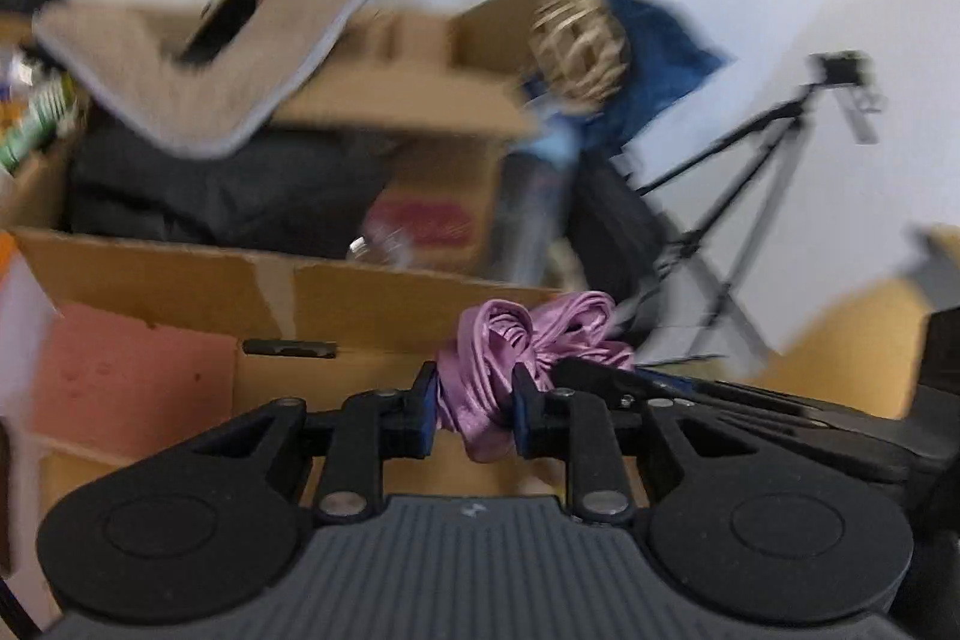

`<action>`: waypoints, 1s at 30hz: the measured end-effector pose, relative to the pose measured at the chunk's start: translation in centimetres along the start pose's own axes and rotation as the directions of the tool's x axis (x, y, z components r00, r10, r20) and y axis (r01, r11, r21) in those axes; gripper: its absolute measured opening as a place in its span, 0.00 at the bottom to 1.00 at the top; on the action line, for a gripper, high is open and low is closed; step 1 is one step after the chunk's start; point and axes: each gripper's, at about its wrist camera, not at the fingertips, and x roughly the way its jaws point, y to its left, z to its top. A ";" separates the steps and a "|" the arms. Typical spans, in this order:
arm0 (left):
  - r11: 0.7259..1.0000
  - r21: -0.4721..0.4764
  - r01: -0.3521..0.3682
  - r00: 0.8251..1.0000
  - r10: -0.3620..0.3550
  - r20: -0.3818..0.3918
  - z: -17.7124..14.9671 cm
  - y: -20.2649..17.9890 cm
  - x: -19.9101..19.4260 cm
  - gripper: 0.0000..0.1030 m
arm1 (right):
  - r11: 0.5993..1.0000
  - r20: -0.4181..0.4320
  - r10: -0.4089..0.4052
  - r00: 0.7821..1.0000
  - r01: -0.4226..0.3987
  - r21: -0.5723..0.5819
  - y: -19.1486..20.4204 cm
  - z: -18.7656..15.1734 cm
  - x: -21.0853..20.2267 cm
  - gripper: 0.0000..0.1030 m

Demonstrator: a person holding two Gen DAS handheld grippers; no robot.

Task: Organize soft objects
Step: 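Carry the pink satin bow into the cardboard box and open both grippers, then move both grippers back over the table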

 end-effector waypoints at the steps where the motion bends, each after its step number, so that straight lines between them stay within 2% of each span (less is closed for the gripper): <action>1: 0.999 -0.010 -0.038 0.999 0.038 -0.017 0.2 0.3 1.8 0.28 | 1.000 -0.030 -0.026 0.999 0.026 -0.005 -0.3 0.1 2.0 0.19; 3: 0.995 -0.026 -0.097 0.994 0.096 -0.048 0.3 0.7 3.8 0.33 | 0.994 -0.067 -0.092 0.994 0.087 -0.069 0.0 -0.1 4.5 0.21; 4: 0.993 -0.024 -0.113 0.992 0.111 -0.059 0.1 0.9 4.2 0.39 | 0.985 -0.070 -0.139 0.988 0.131 -0.113 0.3 -0.4 5.3 0.23; 6: 0.994 -0.023 -0.111 0.993 0.110 -0.048 0.2 1.3 4.0 0.49 | 0.970 -0.041 -0.197 0.980 0.188 -0.157 0.6 -0.9 5.7 0.24; 7: 0.994 -0.028 -0.109 0.994 0.108 -0.025 0.3 1.4 3.2 0.55 | 0.968 -0.028 -0.202 0.979 0.196 -0.156 0.4 -1.0 5.4 0.26; 8: 0.993 -0.024 -0.114 0.993 0.114 -0.014 0.4 1.2 2.5 0.55 | 0.971 -0.018 -0.196 0.980 0.191 -0.144 0.3 -0.9 5.0 0.27; 10: 0.993 0.013 -0.121 0.993 0.121 0.003 0.5 0.3 0.7 0.55 | 0.976 -0.010 -0.183 0.983 0.180 -0.122 0.0 -0.6 3.7 0.37; 12: 0.991 0.054 -0.120 0.993 0.120 0.018 0.4 -0.9 -1.8 0.55 | 0.980 0.018 -0.168 0.986 0.169 -0.101 -0.4 0.0 1.7 0.37; 14: 0.989 0.083 -0.125 0.991 0.121 0.049 0.2 -2.3 -5.0 0.57 | 0.982 0.049 -0.156 0.987 0.160 -0.099 0.0 0.6 -1.3 0.37; 16: 0.987 0.108 -0.121 0.990 0.112 0.086 -0.2 -3.8 -9.2 0.64 | 0.982 0.078 -0.138 0.987 0.147 -0.116 0.8 0.7 -5.1 0.41; 18: 0.982 0.126 -0.141 0.984 0.125 0.124 -1.1 -5.1 -12.9 0.64 | 0.983 0.100 -0.116 0.988 0.129 -0.133 1.6 0.7 -9.0 0.45; 21: 0.972 0.160 -0.173 0.972 0.142 0.186 -3.4 -6.9 -19.3 0.69 | 0.985 0.136 -0.075 0.988 0.094 -0.142 2.6 -0.1 -15.1 0.49; 24: 0.968 0.175 -0.180 0.957 0.131 0.257 -6.8 -8.1 -25.8 0.72 | 0.985 0.175 -0.040 0.984 0.068 -0.160 3.5 -2.6 -21.2 0.54; 26: 0.964 0.192 -0.185 0.945 0.120 0.305 -9.8 -8.5 -30.1 0.75 | 0.983 0.195 -0.016 0.981 0.051 -0.175 4.0 -4.8 -24.6 0.55; 28: 0.957 0.207 -0.202 0.924 0.116 0.364 -13.2 -8.6 -33.8 0.79 | 0.982 0.215 0.015 0.976 0.026 -0.187 4.6 -7.6 -28.0 0.57; 30: 0.946 0.226 -0.233 0.894 0.116 0.433 -17.4 -8.7 -37.2 0.83 | 0.977 0.235 0.038 0.971 0.013 -0.214 5.4 -10.7 -30.7 0.58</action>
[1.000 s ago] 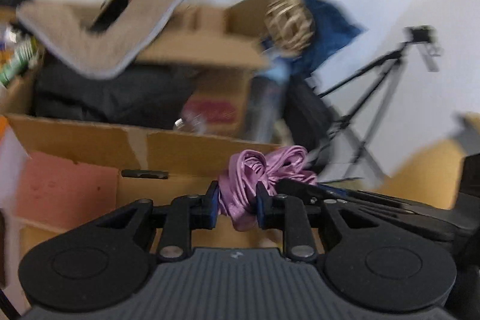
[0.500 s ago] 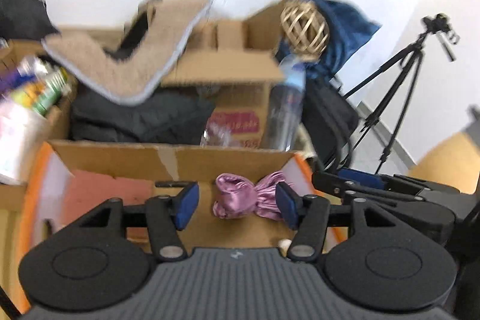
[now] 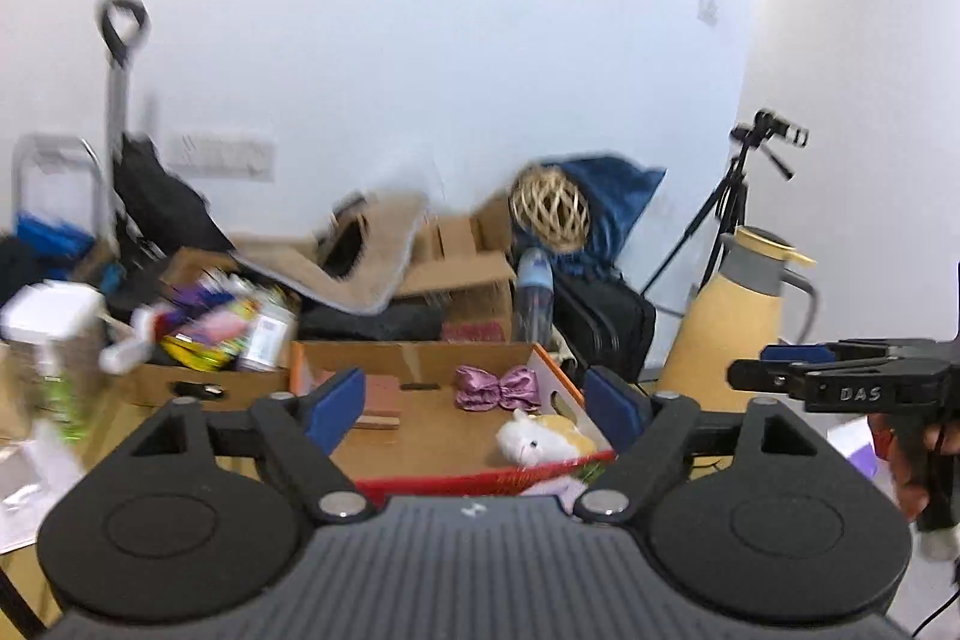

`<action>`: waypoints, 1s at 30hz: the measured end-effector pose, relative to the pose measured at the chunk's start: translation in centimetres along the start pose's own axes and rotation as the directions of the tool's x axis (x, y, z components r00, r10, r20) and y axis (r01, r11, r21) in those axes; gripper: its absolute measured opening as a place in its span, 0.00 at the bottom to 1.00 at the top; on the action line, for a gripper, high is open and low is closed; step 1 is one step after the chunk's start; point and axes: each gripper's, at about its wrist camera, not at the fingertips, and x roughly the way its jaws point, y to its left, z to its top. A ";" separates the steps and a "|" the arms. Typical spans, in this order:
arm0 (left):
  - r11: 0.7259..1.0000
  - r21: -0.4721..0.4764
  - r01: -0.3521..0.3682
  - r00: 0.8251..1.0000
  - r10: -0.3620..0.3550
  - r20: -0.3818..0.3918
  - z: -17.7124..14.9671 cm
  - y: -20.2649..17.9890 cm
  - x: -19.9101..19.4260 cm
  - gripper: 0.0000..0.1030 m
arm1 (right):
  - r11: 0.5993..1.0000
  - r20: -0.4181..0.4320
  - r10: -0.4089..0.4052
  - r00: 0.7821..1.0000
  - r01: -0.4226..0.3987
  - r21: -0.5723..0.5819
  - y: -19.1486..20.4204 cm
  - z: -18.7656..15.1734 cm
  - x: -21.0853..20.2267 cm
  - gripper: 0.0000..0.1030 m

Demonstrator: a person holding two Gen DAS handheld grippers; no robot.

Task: Organize soft objects
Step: 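Move both grippers back over the table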

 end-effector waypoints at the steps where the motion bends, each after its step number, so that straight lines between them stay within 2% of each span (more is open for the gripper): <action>1: 1.000 0.022 -0.020 0.999 0.019 0.042 -1.7 -0.3 -2.7 0.86 | 1.000 0.020 0.011 1.000 -0.011 -0.015 0.9 -1.4 -1.8 0.60; 3: 0.997 0.043 -0.057 0.993 0.052 0.104 -5.1 -0.7 -7.0 0.91 | 0.999 0.052 0.049 0.997 -0.048 -0.017 2.4 -4.2 -4.9 0.71; 5: 0.995 0.058 -0.077 0.987 0.068 0.145 -8.7 -1.1 -10.7 0.93 | 0.994 0.079 0.106 0.991 -0.107 0.001 3.7 -7.5 -8.0 0.75; 7: 0.991 0.074 -0.111 0.981 0.097 0.168 -12.5 -1.3 -14.2 0.96 | 0.991 0.104 0.129 0.986 -0.131 0.007 5.4 -11.3 -11.0 0.77; 9: 0.987 0.029 -0.160 0.972 0.152 0.179 -16.0 -1.4 -17.2 0.98 | 0.994 0.134 0.110 0.985 -0.112 0.001 7.3 -15.3 -13.9 0.84; 10: 0.984 0.009 -0.179 0.970 0.175 0.169 -17.4 -1.5 -18.2 0.98 | 0.997 0.141 0.075 0.987 -0.075 0.000 8.2 -17.3 -15.2 0.84; 12: 0.984 -0.023 -0.175 0.973 0.176 0.152 -20.1 -1.3 -20.4 1.00 | 1.000 0.164 0.002 0.986 -0.003 0.001 10.2 -21.3 -17.8 0.86; 13: 0.986 -0.032 -0.163 0.979 0.166 0.121 -20.8 -1.1 -20.8 1.00 | 1.000 0.168 -0.004 0.986 0.001 0.020 10.7 -22.7 -18.5 0.87; 14: 0.988 -0.021 -0.156 0.983 0.157 0.089 -21.1 -1.2 -20.9 1.00 | 0.999 0.147 0.005 0.989 -0.010 0.033 11.1 -23.7 -18.7 0.88; 16: 0.983 0.022 -0.184 0.978 0.181 0.100 -21.0 -1.4 -20.7 1.00 | 1.000 0.111 0.019 0.994 -0.018 -0.005 11.7 -24.7 -18.7 0.88; 18: 0.977 0.023 -0.214 0.969 0.209 0.130 -20.9 -1.5 -20.8 1.00 | 0.999 0.131 -0.030 0.991 0.033 -0.020 12.1 -24.9 -18.9 0.88; 20: 0.979 0.001 -0.203 0.970 0.201 0.135 -20.8 -1.1 -20.3 1.00 | 0.999 0.156 -0.042 0.987 0.041 0.007 11.8 -24.7 -18.8 0.88; 25: 0.980 -0.015 -0.201 0.976 0.201 0.079 -21.9 -0.3 -17.5 1.00 | 0.997 0.143 -0.072 0.987 0.067 0.038 11.2 -25.5 -16.6 0.86; 30: 0.977 -0.041 -0.210 0.978 0.210 -0.005 -22.5 1.4 -12.6 1.00 | 0.992 0.114 -0.126 0.986 0.125 0.015 10.4 -25.6 -12.7 0.85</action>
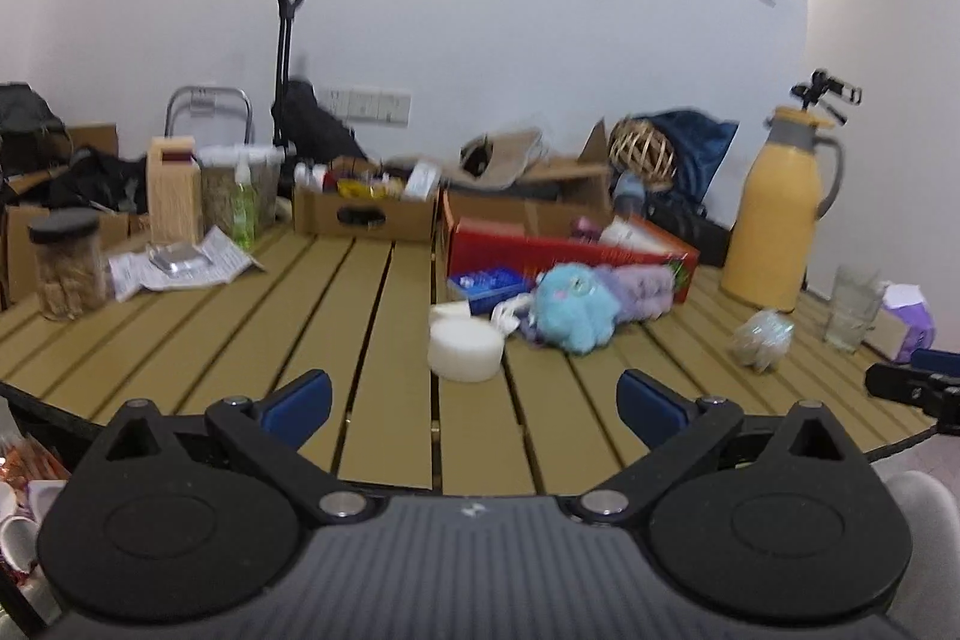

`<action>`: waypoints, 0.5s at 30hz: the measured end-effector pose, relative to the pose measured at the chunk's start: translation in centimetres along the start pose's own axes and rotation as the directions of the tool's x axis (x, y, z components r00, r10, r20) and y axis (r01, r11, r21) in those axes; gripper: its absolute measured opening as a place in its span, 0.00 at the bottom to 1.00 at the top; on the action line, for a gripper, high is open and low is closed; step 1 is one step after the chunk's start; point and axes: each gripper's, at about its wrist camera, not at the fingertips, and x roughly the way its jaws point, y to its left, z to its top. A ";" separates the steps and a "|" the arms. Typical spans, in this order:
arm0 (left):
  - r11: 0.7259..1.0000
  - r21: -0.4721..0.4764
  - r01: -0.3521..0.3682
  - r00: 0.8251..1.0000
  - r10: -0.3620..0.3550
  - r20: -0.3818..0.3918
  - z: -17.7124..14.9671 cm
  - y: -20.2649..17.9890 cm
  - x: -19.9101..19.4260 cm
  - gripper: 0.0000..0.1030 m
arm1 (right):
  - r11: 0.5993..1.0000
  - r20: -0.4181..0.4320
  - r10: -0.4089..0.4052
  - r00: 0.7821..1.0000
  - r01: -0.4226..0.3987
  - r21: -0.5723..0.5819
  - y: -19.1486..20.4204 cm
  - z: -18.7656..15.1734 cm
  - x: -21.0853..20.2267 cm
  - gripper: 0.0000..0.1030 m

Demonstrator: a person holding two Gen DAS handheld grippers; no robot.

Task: Organize soft objects
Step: 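Move both grippers back over the table, then grasp the iridescent plastic bag with the right gripper while the left grasps the white foam wedge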

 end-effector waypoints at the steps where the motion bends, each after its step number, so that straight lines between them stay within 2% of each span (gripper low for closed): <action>1: 1.000 0.003 -0.002 1.000 0.002 -0.009 0.1 0.1 1.2 1.00 | 1.000 -0.010 -0.007 1.000 0.007 0.005 -0.4 0.0 1.0 0.85; 9: 1.000 0.021 -0.013 0.998 0.014 -0.062 1.6 0.4 11.9 1.00 | 0.996 -0.070 -0.086 0.994 0.086 -0.011 -4.1 1.8 11.6 0.79; 12: 1.000 0.020 -0.016 0.995 0.018 -0.096 3.4 1.2 16.1 0.98 | 0.996 -0.094 -0.088 0.992 0.089 0.007 -5.9 2.4 15.3 0.77; 14: 1.000 0.006 0.023 0.993 -0.022 -0.112 4.8 2.0 18.8 0.98 | 0.996 -0.126 -0.085 0.988 0.089 0.025 -7.0 2.5 18.0 0.71; 15: 1.000 0.001 0.017 0.991 -0.017 -0.131 5.3 2.2 20.1 0.93 | 0.996 -0.144 -0.077 0.987 0.083 0.031 -7.3 2.6 19.1 0.67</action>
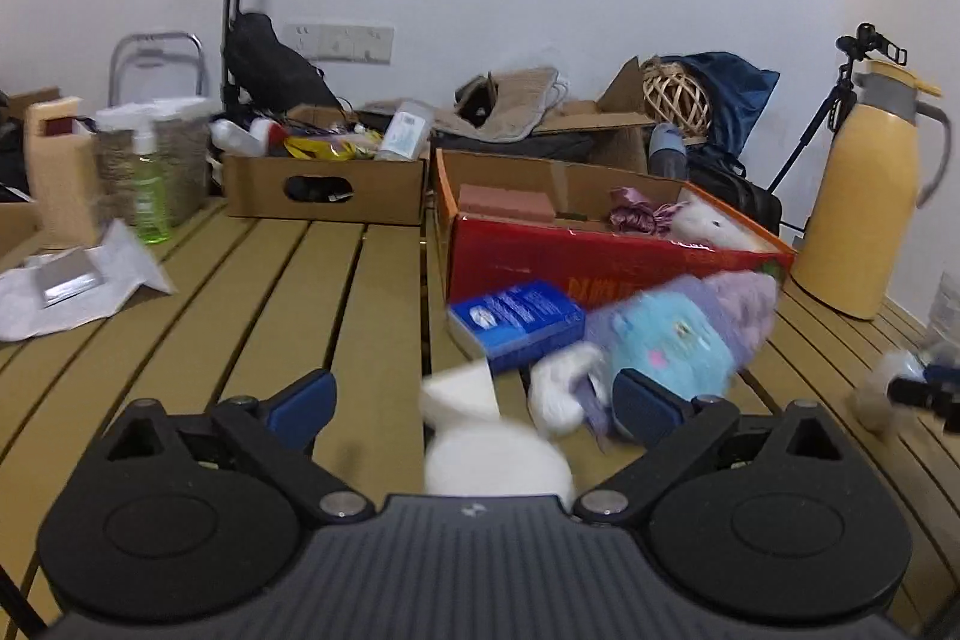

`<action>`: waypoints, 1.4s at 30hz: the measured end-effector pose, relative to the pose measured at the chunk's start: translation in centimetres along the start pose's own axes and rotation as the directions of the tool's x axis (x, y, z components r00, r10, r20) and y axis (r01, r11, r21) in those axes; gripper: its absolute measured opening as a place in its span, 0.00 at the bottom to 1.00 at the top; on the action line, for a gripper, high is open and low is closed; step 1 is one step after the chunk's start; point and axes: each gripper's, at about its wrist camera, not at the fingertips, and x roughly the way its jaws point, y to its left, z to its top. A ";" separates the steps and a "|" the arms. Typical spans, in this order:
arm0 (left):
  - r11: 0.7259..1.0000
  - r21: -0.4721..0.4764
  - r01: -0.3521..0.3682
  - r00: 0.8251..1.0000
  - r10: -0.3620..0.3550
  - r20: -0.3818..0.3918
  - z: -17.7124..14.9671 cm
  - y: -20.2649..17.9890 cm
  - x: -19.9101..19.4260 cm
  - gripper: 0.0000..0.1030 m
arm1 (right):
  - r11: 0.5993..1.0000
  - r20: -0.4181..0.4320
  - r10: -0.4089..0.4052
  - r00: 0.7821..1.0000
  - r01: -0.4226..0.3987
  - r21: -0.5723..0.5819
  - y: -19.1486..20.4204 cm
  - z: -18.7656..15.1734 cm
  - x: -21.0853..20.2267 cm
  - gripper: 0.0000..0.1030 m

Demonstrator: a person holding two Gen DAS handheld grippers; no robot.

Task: Organize soft objects
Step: 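Grasp the iridescent plastic bag with the right gripper while the left grasps the white foam wedge, then carry the bag and foam wedge into the cardboard box and open both grippers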

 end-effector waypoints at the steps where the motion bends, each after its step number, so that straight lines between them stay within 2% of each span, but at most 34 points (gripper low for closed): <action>1: 1.000 -0.009 -0.013 1.000 0.013 -0.023 0.5 0.2 1.2 0.89 | 1.000 -0.018 0.004 1.000 -0.004 -0.001 -0.1 0.2 1.1 0.66; 5: 1.000 -0.005 -0.009 0.996 0.008 -0.088 -0.1 -0.1 4.4 0.87 | 0.999 -0.022 -0.035 0.999 0.034 -0.037 0.0 0.0 2.5 0.63; 8: 1.000 -0.016 0.000 0.990 -0.002 -0.144 -0.4 -0.3 6.2 0.74 | 0.999 -0.037 -0.035 0.999 0.034 -0.025 -0.3 0.0 3.0 0.51; 10: 0.999 -0.044 0.016 0.990 -0.022 -0.139 -0.4 -0.1 6.5 0.60 | 1.000 -0.039 -0.022 0.999 0.021 -0.021 -0.4 0.0 3.2 0.47; 11: 0.998 -0.058 0.012 0.991 -0.020 -0.136 -0.4 0.1 6.5 0.57 | 1.000 -0.040 -0.016 0.999 0.016 -0.019 -0.5 0.0 3.3 0.46; 13: 0.995 -0.099 0.002 0.991 -0.015 -0.131 -0.4 0.8 6.5 0.31 | 1.000 -0.061 0.009 0.998 -0.008 0.009 -1.0 0.0 3.7 0.43; 16: 0.989 -0.145 0.029 0.991 -0.048 -0.124 -0.4 1.6 6.4 0.28 | 0.999 -0.054 0.034 0.998 -0.032 0.031 -1.3 -0.1 3.6 0.37; 21: 0.990 -0.139 0.036 0.994 -0.051 -0.101 -0.3 1.4 5.8 0.27 | 0.997 -0.036 0.065 0.997 -0.064 0.035 -1.0 -0.3 3.2 0.34; 24: 0.987 -0.158 0.027 0.996 -0.040 -0.082 -0.2 1.8 5.0 0.27 | 0.992 -0.005 0.114 0.993 -0.114 0.057 -0.7 -0.3 2.3 0.33; 28: 0.981 -0.192 -0.007 1.000 0.003 -0.021 -0.1 2.6 3.1 0.27 | 0.991 0.050 0.125 0.991 -0.127 0.041 0.1 -0.6 0.8 0.33; 31: 0.977 -0.214 -0.012 0.998 0.026 0.063 1.0 2.7 0.2 0.27 | 0.992 0.075 0.115 0.991 -0.118 0.038 0.5 -0.2 -0.9 0.33; 33: 0.979 -0.200 0.044 0.994 -0.024 0.105 2.1 2.2 -1.6 0.27 | 0.983 0.098 0.166 0.981 -0.172 0.058 0.5 0.8 -2.5 0.33; 37: 0.977 -0.150 0.152 0.985 -0.137 0.103 6.4 0.5 -1.8 0.28 | 0.968 0.119 0.245 0.962 -0.249 0.024 0.8 4.9 -3.2 0.33; 40: 0.955 -0.148 0.258 0.966 -0.253 0.054 11.5 -0.8 1.6 0.30 | 0.950 0.120 0.312 0.942 -0.311 -0.030 1.3 9.1 -1.4 0.34; 42: 0.948 -0.132 0.288 0.957 -0.291 -0.001 14.3 -2.1 5.2 0.30 | 0.943 0.095 0.331 0.939 -0.327 -0.053 1.5 11.8 1.3 0.34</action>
